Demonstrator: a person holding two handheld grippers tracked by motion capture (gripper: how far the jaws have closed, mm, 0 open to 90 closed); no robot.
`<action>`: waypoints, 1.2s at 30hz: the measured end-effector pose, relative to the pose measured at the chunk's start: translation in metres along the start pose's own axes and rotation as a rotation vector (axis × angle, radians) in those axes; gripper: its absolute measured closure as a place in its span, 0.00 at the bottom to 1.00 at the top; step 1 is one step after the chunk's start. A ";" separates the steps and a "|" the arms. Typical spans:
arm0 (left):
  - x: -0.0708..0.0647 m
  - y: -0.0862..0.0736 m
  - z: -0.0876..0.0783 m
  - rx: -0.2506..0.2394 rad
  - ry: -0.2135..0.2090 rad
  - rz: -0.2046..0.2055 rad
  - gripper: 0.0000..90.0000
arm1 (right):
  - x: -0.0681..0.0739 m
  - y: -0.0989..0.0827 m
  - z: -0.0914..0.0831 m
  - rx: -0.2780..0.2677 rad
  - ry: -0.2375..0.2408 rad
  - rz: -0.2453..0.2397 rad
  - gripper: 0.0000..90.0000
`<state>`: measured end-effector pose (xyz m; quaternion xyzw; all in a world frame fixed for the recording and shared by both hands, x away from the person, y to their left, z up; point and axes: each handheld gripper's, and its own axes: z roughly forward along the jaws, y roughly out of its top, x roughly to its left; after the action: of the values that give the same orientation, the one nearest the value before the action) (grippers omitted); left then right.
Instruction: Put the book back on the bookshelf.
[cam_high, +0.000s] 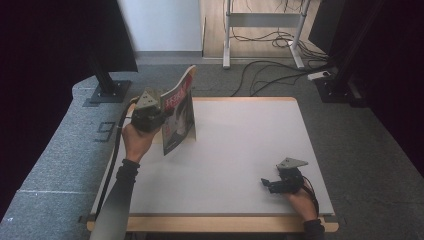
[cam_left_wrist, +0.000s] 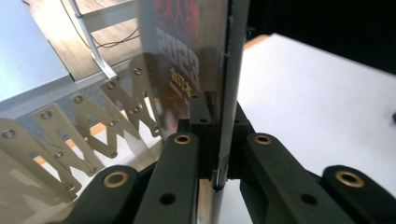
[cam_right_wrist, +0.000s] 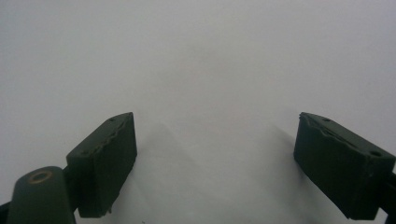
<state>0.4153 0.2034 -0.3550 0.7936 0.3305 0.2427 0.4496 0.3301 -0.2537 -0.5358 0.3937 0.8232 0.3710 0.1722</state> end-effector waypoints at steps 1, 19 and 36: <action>-0.003 -0.002 0.002 0.000 -0.007 -0.002 0.96 | 0.000 0.000 0.000 0.000 0.000 0.000 0.14; -0.013 -0.014 0.003 -0.022 -0.033 -0.023 0.96 | 0.000 0.000 0.000 0.002 0.002 0.002 0.14; -0.026 -0.006 0.019 -0.048 0.019 0.066 0.96 | 0.000 0.000 0.000 0.001 0.002 -0.001 0.14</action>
<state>0.4094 0.1759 -0.3718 0.7906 0.3024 0.2726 0.4574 0.3302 -0.2539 -0.5357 0.3931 0.8237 0.3710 0.1713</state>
